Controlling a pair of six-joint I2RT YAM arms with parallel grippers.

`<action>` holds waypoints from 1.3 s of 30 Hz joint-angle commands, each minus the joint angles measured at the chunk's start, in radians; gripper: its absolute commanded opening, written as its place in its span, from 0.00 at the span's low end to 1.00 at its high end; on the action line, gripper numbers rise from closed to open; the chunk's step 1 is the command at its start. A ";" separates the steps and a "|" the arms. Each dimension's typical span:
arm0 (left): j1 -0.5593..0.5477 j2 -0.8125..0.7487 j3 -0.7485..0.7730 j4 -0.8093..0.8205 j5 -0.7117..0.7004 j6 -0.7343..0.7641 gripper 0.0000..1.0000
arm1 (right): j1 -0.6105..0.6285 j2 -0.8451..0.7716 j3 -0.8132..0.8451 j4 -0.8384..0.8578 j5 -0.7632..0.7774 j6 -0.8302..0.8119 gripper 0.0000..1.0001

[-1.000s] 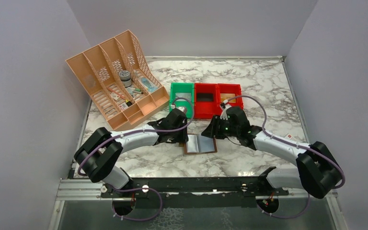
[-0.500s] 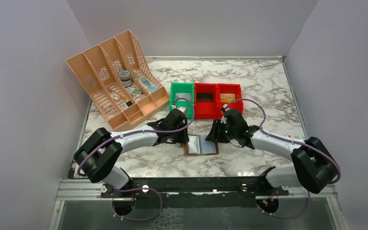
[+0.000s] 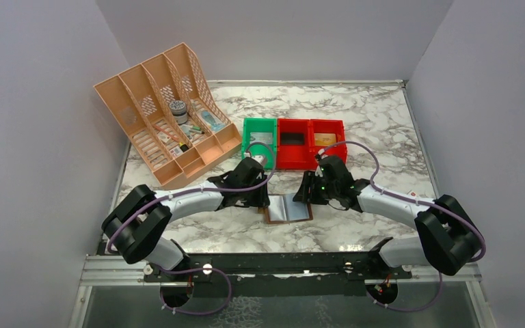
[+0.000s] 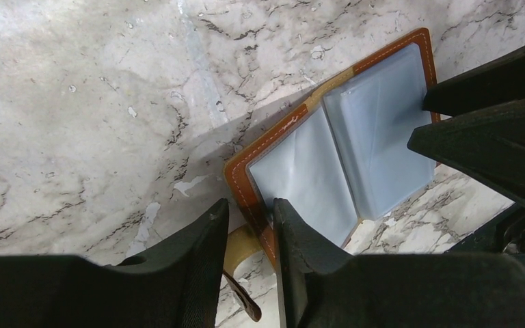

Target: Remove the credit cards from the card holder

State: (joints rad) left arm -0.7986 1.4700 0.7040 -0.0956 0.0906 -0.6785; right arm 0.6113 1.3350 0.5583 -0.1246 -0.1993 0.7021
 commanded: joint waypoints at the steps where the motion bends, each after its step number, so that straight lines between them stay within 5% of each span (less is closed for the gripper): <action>1: 0.001 -0.034 -0.016 0.012 0.036 0.006 0.34 | -0.004 0.009 -0.016 -0.014 -0.024 -0.001 0.48; 13: -0.002 -0.037 -0.028 0.028 0.054 0.003 0.16 | -0.004 -0.017 -0.023 0.069 -0.176 0.021 0.43; 30: -0.008 -0.068 -0.060 0.037 0.026 -0.052 0.09 | -0.004 -0.033 -0.035 0.148 -0.291 0.092 0.43; 39: -0.011 -0.096 -0.060 0.038 0.016 -0.070 0.05 | -0.005 -0.063 0.013 0.023 -0.223 0.028 0.43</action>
State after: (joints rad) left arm -0.8009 1.3983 0.6510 -0.0849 0.1085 -0.7292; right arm 0.6033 1.2915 0.5369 -0.0551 -0.4347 0.7624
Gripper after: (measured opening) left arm 0.065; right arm 0.427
